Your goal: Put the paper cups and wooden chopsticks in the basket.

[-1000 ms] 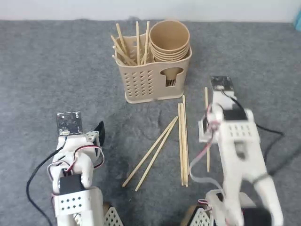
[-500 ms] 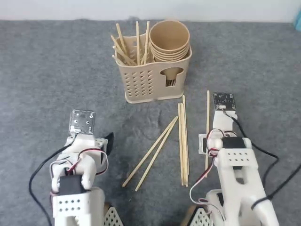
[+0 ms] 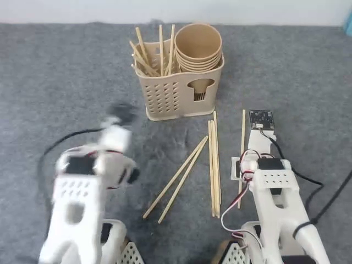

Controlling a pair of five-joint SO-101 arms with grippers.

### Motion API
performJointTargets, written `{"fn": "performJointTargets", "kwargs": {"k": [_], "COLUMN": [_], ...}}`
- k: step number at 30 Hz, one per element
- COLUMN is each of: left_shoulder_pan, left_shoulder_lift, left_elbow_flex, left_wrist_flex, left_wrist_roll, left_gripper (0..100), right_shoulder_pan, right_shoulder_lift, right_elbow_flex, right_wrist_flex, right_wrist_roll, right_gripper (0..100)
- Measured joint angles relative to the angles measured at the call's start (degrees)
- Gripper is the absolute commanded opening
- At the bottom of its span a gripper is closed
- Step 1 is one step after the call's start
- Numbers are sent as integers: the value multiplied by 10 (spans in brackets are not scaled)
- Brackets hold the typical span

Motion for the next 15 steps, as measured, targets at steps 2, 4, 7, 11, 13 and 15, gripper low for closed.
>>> {"fn": "performJointTargets", "kwargs": {"k": [2, 4, 7, 11, 13, 15], "left_shoulder_pan": [57, 111, 178, 253, 276, 284], "left_shoulder_lift": [85, 134, 154, 160, 161, 161], "left_elbow_flex": [-8, -10, -11, -11, -9, 5], "left_wrist_flex": [4, -14, -47, -61, -76, -106], "left_wrist_roll": [-37, -38, -14, 22, 36, 43], "left_gripper": [167, 160, 197, 274, 303, 308], "right_shoulder_pan": [0, 1, 1, 0, 0, 0], "right_shoulder_lift": [0, 0, 0, 0, 0, 0], "right_elbow_flex": [4, 4, 4, 4, 4, 4], "right_wrist_flex": [-1, -1, -1, -1, -1, -1], "right_wrist_roll": [0, 0, 0, 0, 0, 0], "right_gripper": [8, 8, 8, 8, 8, 8]}}
